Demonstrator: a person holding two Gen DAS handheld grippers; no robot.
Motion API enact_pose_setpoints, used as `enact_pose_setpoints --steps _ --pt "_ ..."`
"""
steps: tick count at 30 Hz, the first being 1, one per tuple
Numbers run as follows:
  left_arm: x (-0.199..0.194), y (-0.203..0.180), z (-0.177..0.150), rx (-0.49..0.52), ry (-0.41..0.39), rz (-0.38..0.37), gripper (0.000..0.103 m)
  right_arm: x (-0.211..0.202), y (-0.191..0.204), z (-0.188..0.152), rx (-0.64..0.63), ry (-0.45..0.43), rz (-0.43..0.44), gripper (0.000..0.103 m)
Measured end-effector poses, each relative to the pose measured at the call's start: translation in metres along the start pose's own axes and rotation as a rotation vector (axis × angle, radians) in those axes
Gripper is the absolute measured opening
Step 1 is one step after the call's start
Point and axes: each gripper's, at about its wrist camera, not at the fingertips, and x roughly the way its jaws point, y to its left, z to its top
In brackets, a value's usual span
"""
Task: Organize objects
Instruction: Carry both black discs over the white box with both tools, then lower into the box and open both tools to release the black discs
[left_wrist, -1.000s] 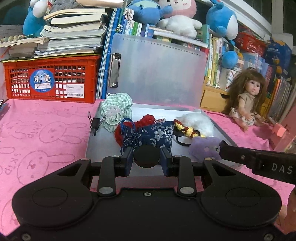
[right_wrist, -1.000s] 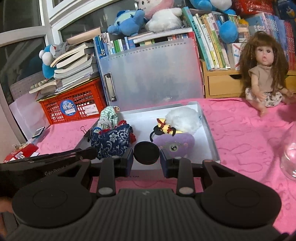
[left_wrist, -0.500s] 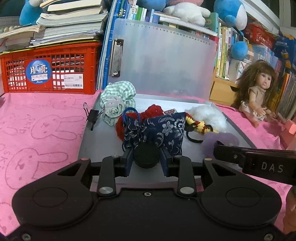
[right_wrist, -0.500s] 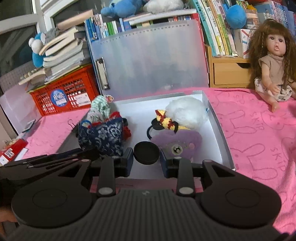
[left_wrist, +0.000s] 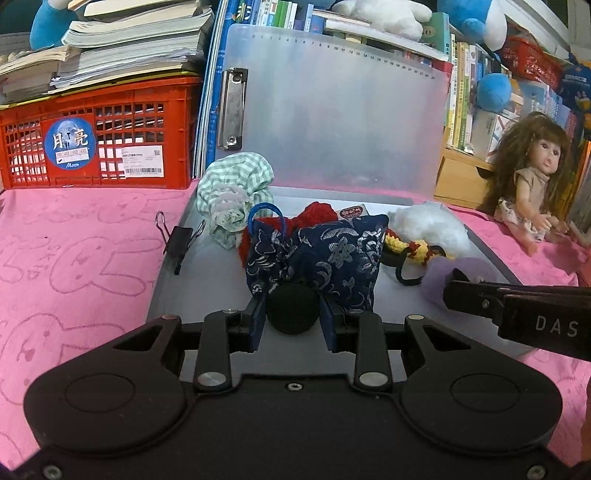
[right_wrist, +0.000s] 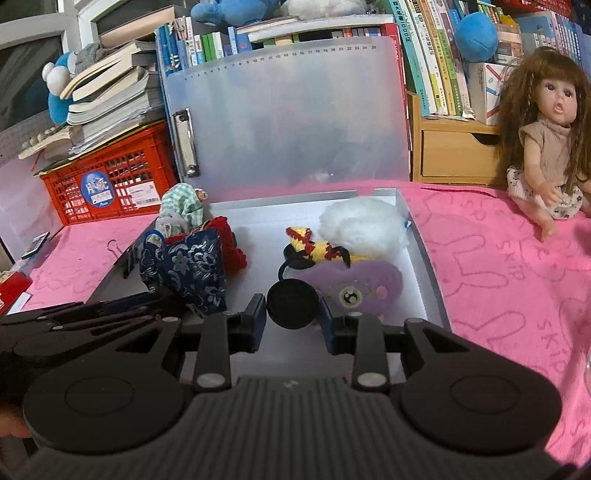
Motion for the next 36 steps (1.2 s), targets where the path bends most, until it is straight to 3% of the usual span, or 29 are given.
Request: enact_pose_setpoints --steps 36 --pt "0.012 -0.003 0.000 0.030 0.025 0.017 0.032 0.018 0.001 -0.009 0.014 0.052 0.019 0.040"
